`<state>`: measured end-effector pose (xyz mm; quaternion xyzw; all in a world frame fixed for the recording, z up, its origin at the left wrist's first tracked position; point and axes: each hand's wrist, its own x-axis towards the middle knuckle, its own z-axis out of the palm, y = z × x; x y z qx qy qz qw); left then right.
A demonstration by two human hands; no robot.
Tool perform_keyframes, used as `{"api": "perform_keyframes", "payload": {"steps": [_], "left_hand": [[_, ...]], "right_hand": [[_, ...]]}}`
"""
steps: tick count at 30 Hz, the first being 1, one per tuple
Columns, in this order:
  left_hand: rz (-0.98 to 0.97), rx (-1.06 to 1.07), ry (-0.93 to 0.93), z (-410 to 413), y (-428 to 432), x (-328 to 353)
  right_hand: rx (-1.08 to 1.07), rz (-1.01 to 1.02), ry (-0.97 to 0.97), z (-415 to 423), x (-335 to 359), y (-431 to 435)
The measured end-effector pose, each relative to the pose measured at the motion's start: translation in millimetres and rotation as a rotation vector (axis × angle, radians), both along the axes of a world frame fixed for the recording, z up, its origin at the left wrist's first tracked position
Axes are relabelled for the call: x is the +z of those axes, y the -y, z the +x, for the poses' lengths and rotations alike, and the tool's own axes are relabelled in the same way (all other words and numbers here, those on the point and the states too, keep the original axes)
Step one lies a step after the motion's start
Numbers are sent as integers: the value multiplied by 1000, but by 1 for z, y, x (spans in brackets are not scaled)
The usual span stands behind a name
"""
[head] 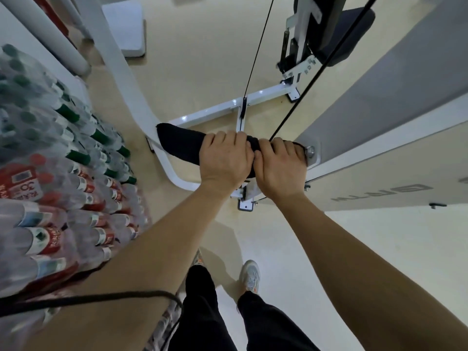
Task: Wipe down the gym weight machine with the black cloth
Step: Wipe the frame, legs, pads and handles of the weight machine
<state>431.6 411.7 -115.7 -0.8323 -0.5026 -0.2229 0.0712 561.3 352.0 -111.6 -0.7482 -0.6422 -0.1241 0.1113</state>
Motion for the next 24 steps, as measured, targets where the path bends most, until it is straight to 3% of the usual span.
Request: {"api": "perform_keyframes", "payload": {"steps": [4, 11, 18, 24], "left_hand": [[56, -148, 21, -23, -11, -3], [148, -266, -7, -108, -57, -5], [135, -109, -17, -92, -47, -11], [29, 1, -50, -38, -15, -1]], "right_hand": [[-90, 31, -50, -20, 1, -7], [28, 12, -56, -92, 1, -43], [157, 60, 18, -69, -7, -36], [87, -22, -1, -16, 3, -12]]}}
